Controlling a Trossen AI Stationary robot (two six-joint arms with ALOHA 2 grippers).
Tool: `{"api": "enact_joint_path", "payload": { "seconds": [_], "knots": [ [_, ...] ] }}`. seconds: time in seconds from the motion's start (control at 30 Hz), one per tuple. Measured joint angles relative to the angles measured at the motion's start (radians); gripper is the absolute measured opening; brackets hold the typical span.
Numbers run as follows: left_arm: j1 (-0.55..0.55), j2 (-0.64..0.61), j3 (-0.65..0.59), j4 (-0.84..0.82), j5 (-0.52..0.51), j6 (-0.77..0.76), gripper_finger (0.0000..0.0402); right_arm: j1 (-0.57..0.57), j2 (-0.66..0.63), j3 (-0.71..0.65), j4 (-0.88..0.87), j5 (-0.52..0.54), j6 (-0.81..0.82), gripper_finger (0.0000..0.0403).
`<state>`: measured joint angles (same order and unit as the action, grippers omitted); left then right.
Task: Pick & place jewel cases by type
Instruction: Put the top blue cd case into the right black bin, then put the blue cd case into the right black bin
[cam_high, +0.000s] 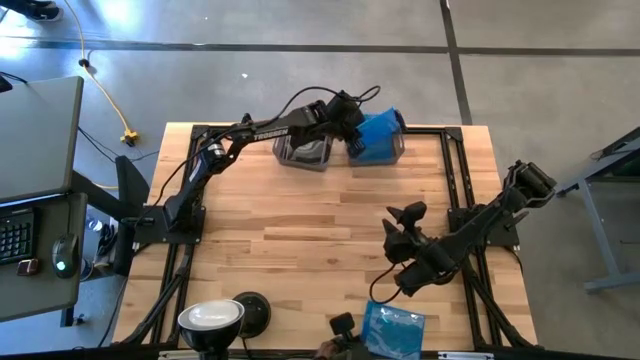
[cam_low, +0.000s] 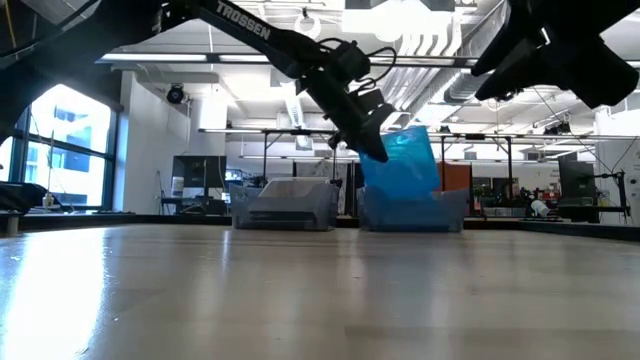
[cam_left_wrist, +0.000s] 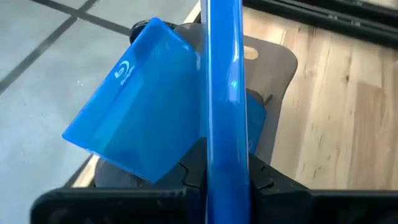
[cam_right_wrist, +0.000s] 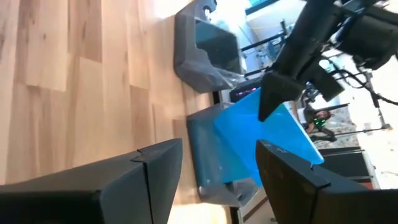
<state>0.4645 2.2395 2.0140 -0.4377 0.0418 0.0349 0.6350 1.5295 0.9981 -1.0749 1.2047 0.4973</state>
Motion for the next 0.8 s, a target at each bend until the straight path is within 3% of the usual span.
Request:
{"api": "enact_joint_path", "payload": {
  "seconds": [0.17, 0.33, 0.5, 0.63, 0.8],
  "knots": [
    [0.0, 0.0, 0.0, -0.023, 0.0, 0.04, 0.0067, 0.0, 0.0, 0.0, 0.001, -0.055, 0.001, 0.0199],
    [0.0, 0.0, 0.0, -0.033, -0.007, 0.066, 0.0122, 0.0, 0.0, 0.0, 0.003, -0.071, 0.001, 0.0199],
    [0.001, -0.048, -0.002, -0.044, -0.115, 0.086, 0.0171, 0.0, 0.0, 0.0, 0.04, -0.098, 0.0, 0.0199],
    [-0.001, -0.13, -0.002, -0.056, -0.189, 0.103, 0.0189, 0.0, 0.0, 0.0, 0.057, -0.203, 0.0, 0.0199],
    [-0.027, -0.224, 0.0, -0.097, -0.123, 0.064, 0.0188, 0.018, 0.0, 0.0, 0.153, -0.448, 0.021, 0.0199]
  ]
}}
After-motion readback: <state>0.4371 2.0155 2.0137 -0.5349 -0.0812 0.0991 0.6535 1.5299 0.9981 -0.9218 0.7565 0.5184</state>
